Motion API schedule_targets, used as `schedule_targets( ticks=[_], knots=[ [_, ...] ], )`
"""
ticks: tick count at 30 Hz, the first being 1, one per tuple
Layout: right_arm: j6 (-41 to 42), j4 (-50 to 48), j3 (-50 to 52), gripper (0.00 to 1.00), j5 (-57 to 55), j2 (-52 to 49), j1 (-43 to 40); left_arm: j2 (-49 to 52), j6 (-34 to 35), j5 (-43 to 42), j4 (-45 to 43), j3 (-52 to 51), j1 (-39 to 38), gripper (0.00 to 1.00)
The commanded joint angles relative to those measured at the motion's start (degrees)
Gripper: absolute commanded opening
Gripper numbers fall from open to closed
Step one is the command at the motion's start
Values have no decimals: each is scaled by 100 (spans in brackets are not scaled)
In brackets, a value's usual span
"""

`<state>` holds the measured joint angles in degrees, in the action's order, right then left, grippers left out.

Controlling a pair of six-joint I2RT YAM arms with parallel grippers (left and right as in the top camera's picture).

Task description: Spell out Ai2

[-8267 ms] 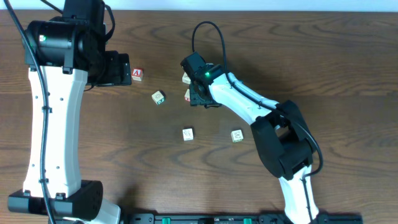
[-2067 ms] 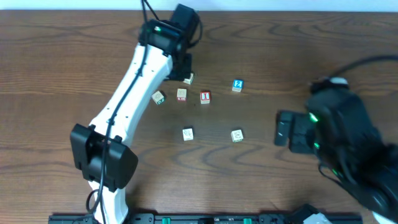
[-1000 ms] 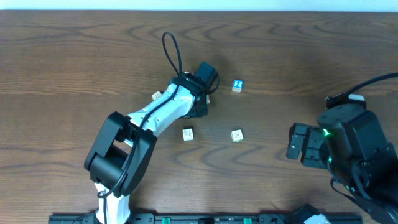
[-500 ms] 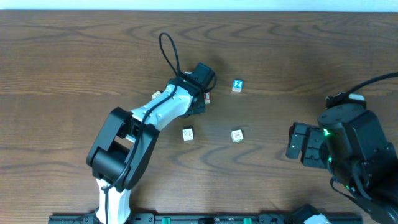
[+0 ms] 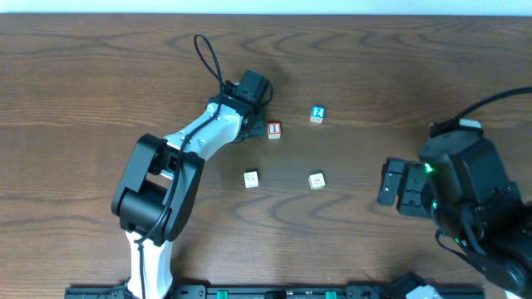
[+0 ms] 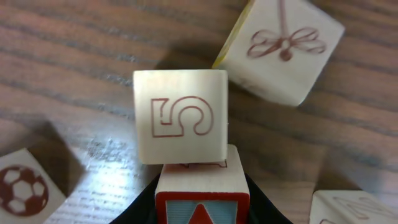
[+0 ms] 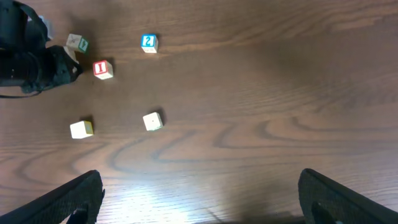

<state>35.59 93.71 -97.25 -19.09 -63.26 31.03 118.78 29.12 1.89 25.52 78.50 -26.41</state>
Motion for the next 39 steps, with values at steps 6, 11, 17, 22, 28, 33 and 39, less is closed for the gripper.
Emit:
schedule_targets(
  ticks=[6, 11, 17, 22, 28, 33, 39],
  knots=[
    [232, -37, -61, 99, -59, -66, -42, 345, -280, -39, 319, 369, -2, 22],
    [234, -79, -61, 99, -61, 127, -42, 345, -162, -240, 925, 380, -2, 22],
    [256, -42, -61, 99, 4, 155, -42, 345, -173, -566, 909, 380, -48, 23],
    [258, -31, -61, 99, 2, 155, -42, 345, -219, -1047, 914, 380, -76, 24],
    [258, -9, -61, 99, 2, 155, -42, 345, -216, -1250, 1001, 380, -125, 26],
    [258, 17, -61, 99, 0, 155, -42, 345, -278, -1196, 1005, 380, -136, 34],
    [256, 31, -61, 99, 0, 155, -42, 345, -278, -887, 997, 380, -133, 40]
  ],
)
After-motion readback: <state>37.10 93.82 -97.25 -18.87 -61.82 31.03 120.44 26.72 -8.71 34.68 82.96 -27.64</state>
